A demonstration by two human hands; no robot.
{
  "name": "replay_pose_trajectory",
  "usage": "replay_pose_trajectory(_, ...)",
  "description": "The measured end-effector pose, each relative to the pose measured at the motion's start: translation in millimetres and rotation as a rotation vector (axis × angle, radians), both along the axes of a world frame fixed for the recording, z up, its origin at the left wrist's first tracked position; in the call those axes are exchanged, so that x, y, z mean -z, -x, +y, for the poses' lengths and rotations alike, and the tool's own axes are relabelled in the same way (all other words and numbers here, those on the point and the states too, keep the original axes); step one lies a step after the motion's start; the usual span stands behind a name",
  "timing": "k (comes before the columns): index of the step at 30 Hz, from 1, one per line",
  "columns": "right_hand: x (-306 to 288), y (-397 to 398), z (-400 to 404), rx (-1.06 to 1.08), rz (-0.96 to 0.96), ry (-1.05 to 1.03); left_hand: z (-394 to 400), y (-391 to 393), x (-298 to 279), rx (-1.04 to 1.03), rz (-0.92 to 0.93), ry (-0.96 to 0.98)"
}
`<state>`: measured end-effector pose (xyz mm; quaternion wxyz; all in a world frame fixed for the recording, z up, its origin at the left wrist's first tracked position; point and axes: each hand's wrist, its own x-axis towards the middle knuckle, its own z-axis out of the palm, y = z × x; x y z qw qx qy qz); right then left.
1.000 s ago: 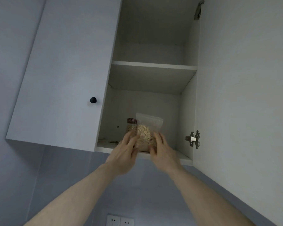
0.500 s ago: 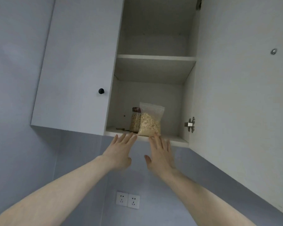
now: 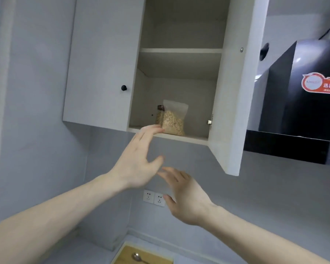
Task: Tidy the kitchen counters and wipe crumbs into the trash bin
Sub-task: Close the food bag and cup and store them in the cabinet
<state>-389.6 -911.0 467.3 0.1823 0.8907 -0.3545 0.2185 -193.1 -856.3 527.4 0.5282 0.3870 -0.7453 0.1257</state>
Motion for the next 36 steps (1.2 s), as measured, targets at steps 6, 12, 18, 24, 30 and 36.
replay_pose_trajectory(6, -0.9, 66.5, 52.4, 0.026, -0.045, -0.01, 87.3, 68.5, -49.1, 0.168, 0.098, 0.053)
replay_pose_trajectory(12, -11.1, 133.0, 93.6, 0.109, -0.158, -0.019, 116.2, 129.3, -69.0, 0.023, 0.003, -0.029)
replay_pose_trajectory(18, -29.4, 164.9, 117.7, 0.105, -0.33, -0.027, 115.7, 143.5, -62.8, -0.057, 0.095, -0.015)
replay_pose_trajectory(24, -52.8, 168.8, 119.6, 0.05, -0.368, 0.035, 119.1, 133.5, -62.3, 0.002, 0.277, -0.098)
replay_pose_trajectory(30, -66.5, 151.2, 96.0, 0.022, -0.387, 0.059, 109.3, 90.2, -67.2, -0.089, 0.333, -0.172)
replay_pose_trajectory(36, -72.1, 115.4, 58.5, -0.013, -0.399, 0.034, 88.0, 30.5, -71.1, -0.21, 0.409, -0.329)
